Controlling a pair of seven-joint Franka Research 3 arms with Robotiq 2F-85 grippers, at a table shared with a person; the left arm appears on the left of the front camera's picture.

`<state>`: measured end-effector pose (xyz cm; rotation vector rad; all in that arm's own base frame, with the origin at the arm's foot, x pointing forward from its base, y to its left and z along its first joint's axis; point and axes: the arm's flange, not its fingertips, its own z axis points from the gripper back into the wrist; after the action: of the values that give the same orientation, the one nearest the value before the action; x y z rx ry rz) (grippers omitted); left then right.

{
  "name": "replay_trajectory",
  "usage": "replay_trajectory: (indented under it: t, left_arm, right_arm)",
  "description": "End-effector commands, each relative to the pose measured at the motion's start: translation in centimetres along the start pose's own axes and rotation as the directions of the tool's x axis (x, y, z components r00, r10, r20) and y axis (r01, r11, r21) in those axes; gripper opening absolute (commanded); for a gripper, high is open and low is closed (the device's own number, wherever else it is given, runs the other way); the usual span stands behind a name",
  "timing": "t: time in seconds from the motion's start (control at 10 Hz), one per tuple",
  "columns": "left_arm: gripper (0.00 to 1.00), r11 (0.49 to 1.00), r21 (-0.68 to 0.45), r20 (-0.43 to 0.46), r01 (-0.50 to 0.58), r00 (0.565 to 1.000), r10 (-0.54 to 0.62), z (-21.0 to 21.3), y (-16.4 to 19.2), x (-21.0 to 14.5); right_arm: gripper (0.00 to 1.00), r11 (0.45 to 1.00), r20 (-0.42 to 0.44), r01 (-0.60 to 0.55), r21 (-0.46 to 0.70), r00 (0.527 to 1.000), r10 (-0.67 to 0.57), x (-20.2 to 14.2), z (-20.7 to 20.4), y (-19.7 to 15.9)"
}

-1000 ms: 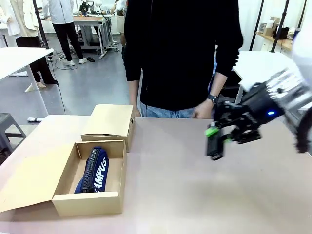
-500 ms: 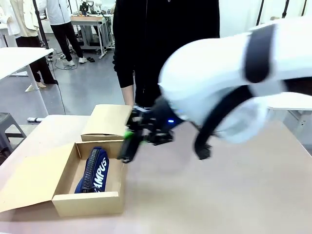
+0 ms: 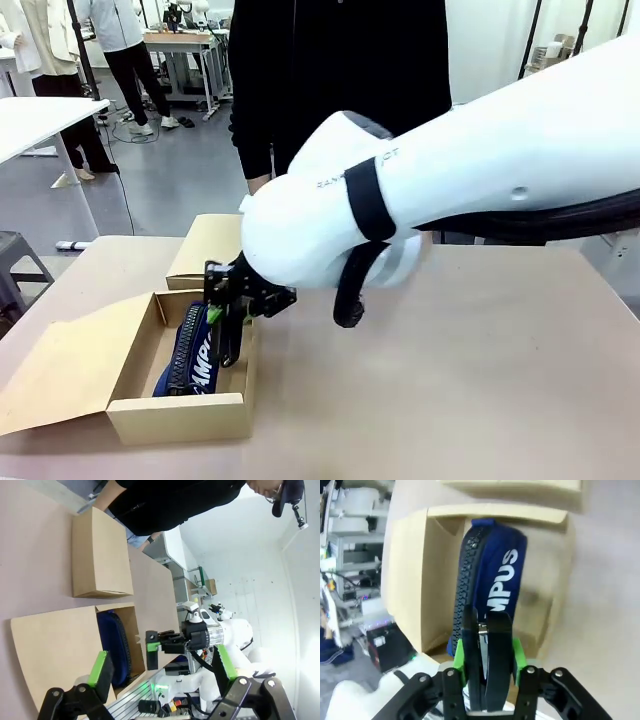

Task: Place items inside the box.
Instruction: Pick up a Pencil pouch or Stapler and place it inside the Mailer Box closest to the robot.

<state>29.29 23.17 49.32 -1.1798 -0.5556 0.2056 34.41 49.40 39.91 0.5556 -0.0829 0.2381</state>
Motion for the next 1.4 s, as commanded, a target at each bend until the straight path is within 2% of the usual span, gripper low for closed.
replay_trajectory:
  t: [0.0,0.5,0.6,0.7,1.3]
  left_arm:
    - [1.0,1.0,-0.015,0.004,0.021,1.0,-0.021,0.1,-0.1,0.0]
    - [1.0,1.0,-0.015,0.004,0.021,1.0,-0.021,0.1,-0.1,0.0]
    - [1.0,1.0,-0.015,0.004,0.021,1.0,-0.021,0.1,-0.1,0.0]
    - [1.0,1.0,-0.015,0.004,0.021,1.0,-0.021,0.1,-0.1,0.0]
    - [1.0,1.0,-0.015,0.004,0.021,1.0,-0.021,0.1,-0.1,0.0]
  right_arm:
    - [0.41,1.0,-0.067,-0.005,-0.005,0.998,0.005,2.1,-1.0,2.8]
    - [0.41,0.999,-0.021,0.032,-0.028,0.999,-0.032,2.2,-1.0,2.3]
    - [0.91,0.999,-0.013,0.044,-0.029,0.999,-0.044,2.3,-1.0,2.2]
    - [1.0,0.998,-0.007,0.053,-0.027,0.999,-0.054,2.4,-0.9,2.1]
    - [1.0,0.998,0.005,0.057,-0.009,0.998,-0.057,2.5,0.9,0.9]
